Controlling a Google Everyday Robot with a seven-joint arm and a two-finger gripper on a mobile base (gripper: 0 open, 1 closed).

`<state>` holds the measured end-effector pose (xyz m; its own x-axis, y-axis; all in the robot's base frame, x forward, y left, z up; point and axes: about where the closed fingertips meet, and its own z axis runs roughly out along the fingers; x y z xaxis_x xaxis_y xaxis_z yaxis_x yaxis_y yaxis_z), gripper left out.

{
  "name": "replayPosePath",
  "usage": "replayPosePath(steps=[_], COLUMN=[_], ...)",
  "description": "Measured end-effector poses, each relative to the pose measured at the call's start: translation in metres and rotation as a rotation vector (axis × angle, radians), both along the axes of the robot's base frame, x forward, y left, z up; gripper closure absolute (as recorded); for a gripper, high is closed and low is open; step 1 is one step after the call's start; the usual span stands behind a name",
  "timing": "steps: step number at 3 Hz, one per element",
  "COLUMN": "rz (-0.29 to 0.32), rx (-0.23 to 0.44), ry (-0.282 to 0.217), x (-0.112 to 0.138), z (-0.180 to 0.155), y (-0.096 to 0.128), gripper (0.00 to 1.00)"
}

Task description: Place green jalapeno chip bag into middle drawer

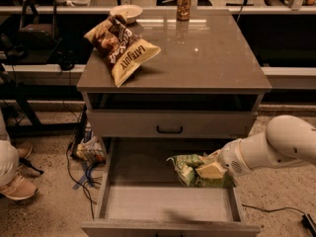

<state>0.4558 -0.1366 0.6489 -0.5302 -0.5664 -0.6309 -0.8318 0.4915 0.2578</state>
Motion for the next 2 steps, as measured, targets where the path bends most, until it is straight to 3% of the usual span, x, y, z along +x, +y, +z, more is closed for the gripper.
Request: replayPosePath(steps=[1, 2], rz=[-0.013, -0.054], rx=[-0.051, -0.037], ry=[0.028, 0.041], x=[0.005, 0.035], z=[-0.031, -0.085], y=[0.012, 0.031], gripper=[1.00, 1.00])
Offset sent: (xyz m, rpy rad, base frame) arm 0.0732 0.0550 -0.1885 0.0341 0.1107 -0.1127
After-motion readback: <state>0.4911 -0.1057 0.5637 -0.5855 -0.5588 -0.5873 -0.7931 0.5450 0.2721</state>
